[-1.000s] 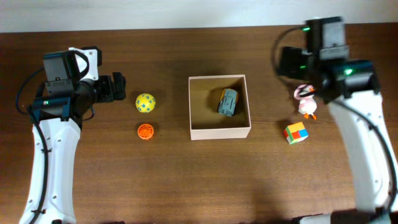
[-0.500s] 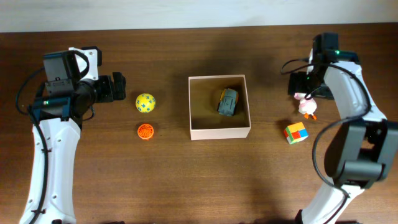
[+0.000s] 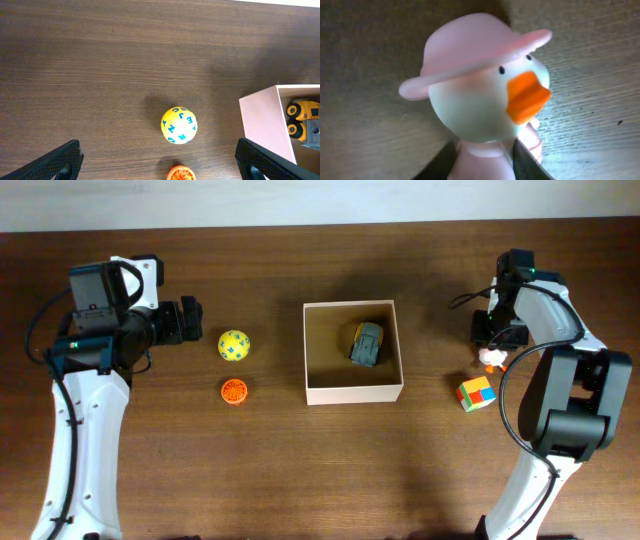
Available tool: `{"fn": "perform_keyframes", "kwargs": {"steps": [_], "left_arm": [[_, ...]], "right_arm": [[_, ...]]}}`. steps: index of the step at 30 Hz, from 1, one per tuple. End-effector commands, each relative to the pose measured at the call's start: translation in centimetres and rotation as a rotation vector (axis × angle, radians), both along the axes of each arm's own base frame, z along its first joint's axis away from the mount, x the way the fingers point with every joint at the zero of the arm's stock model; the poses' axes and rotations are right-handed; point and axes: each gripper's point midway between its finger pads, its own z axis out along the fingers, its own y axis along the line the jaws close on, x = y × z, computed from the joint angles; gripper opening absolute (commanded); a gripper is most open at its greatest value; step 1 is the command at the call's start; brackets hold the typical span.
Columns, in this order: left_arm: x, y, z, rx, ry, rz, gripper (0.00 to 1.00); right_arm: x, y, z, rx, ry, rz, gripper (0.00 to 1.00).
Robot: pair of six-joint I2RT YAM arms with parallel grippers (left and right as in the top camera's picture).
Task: Pack container
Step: 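Move the right gripper to the white duck toy and grasp it, then carry the duck into the box beside the truck and release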
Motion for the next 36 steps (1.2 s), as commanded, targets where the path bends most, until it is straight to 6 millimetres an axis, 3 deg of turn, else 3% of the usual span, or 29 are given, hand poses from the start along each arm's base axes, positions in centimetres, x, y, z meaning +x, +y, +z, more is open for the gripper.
{"fn": "perform_keyframes", "kwargs": {"steps": [1,6,8,12,13,16,18,22,31,36], "left_arm": [[0.3,0.0,0.6,-0.001,-0.016,-0.014,0.99],[0.3,0.0,0.6,-0.001,-0.016,-0.014,0.99],[0.3,0.0,0.6,-0.001,-0.016,-0.014,0.99],[0.3,0.0,0.6,-0.001,-0.016,-0.014,0.99],[0.3,0.0,0.6,-0.001,-0.016,-0.014,0.99],[0.3,0.0,0.6,-0.001,-0.016,-0.014,0.99],[0.3,0.0,0.6,-0.001,-0.016,-0.014,0.99],[0.3,0.0,0.6,-0.001,-0.016,-0.014,0.99],[0.3,0.0,0.6,-0.001,-0.016,-0.014,0.99],[0.3,0.0,0.6,-0.001,-0.016,-0.014,0.99]], "right_arm": [[0.7,0.7,3.5,-0.001,-0.075,-0.003,0.22],[1.9,4.6,12.1,-0.018,-0.270,0.088,0.09],[1.7,7.1,16.0,-0.017,-0.362,0.145,0.04],[0.0,13.5,22.5,0.026,-0.528,0.244,0.04],[-0.7,15.5,23.8,0.054,-0.561,0.253,0.03],[-1.9,19.1,24.8,0.106,-0.588,0.283,0.04],[-2.5,21.3,24.6,0.138,-0.580,0.290,0.04],[-2.9,24.9,21.9,0.168,-0.510,0.304,0.04],[-3.5,33.7,11.9,0.176,-0.316,0.418,0.04],[-2.9,35.1,7.8,0.170,-0.269,0.391,0.04]]}}
